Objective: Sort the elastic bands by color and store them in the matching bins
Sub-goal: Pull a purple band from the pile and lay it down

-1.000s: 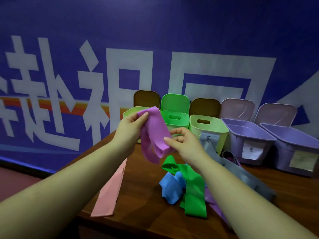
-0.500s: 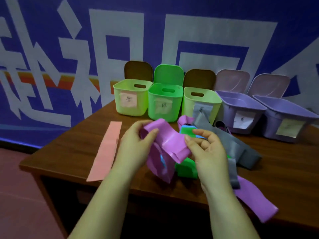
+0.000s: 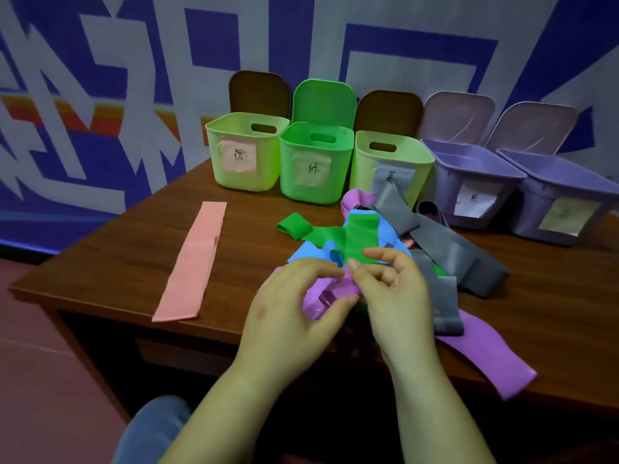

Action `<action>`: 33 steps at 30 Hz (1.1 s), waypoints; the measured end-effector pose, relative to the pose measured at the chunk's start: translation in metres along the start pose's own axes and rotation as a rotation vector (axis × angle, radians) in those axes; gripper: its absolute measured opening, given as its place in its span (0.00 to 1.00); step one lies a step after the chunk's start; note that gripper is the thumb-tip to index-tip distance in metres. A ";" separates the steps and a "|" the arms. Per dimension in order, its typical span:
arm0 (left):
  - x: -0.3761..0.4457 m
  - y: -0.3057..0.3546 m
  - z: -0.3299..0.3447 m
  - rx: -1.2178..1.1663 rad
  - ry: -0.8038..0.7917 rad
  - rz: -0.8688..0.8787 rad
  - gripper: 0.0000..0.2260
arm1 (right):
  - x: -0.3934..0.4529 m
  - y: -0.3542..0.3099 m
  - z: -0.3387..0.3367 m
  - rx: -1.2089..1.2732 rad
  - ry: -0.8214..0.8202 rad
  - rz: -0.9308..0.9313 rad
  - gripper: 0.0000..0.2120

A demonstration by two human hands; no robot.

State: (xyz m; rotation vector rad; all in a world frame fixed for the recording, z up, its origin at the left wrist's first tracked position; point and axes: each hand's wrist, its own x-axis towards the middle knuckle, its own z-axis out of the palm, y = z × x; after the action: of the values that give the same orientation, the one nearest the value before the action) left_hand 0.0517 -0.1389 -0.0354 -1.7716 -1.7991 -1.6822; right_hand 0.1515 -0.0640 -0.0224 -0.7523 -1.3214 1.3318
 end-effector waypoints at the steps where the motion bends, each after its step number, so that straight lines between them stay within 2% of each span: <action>1: 0.001 -0.001 0.000 -0.001 0.002 -0.018 0.07 | 0.000 0.000 0.000 0.002 -0.004 0.002 0.09; 4: 0.002 -0.006 -0.002 -0.087 0.007 -0.174 0.02 | -0.002 -0.001 0.001 0.016 -0.032 0.018 0.09; 7: 0.001 -0.007 -0.003 -0.149 0.028 -0.276 0.07 | -0.003 -0.001 -0.001 -0.027 -0.054 0.015 0.09; 12: 0.002 -0.004 -0.010 -0.203 0.045 -0.262 0.11 | -0.006 0.001 -0.011 -0.499 -0.081 -0.236 0.13; 14: 0.004 -0.001 -0.014 -0.259 0.044 -0.253 0.12 | -0.009 -0.001 -0.012 -0.553 -0.125 -0.268 0.13; 16: 0.006 0.002 -0.016 -0.334 0.061 -0.256 0.12 | -0.009 -0.001 -0.011 -0.527 -0.155 -0.284 0.11; 18: 0.008 0.003 -0.018 -0.431 0.054 -0.290 0.09 | -0.010 -0.002 -0.009 -0.400 -0.195 -0.234 0.09; 22: 0.009 0.006 -0.020 -0.506 -0.041 -0.355 0.09 | -0.014 -0.007 -0.002 -0.236 -0.284 -0.147 0.16; 27: 0.012 0.013 -0.024 -0.597 0.021 -0.362 0.05 | -0.016 -0.007 0.002 -0.122 -0.310 -0.073 0.14; 33: 0.028 0.028 -0.032 -0.960 0.055 -0.469 0.06 | -0.015 -0.008 0.012 -0.059 -0.443 -0.022 0.12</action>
State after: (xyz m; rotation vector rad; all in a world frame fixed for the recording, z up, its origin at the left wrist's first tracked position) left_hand 0.0449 -0.1519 0.0132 -1.5305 -1.5542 -3.1258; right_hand 0.1455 -0.0834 -0.0165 -0.4932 -1.7164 1.5011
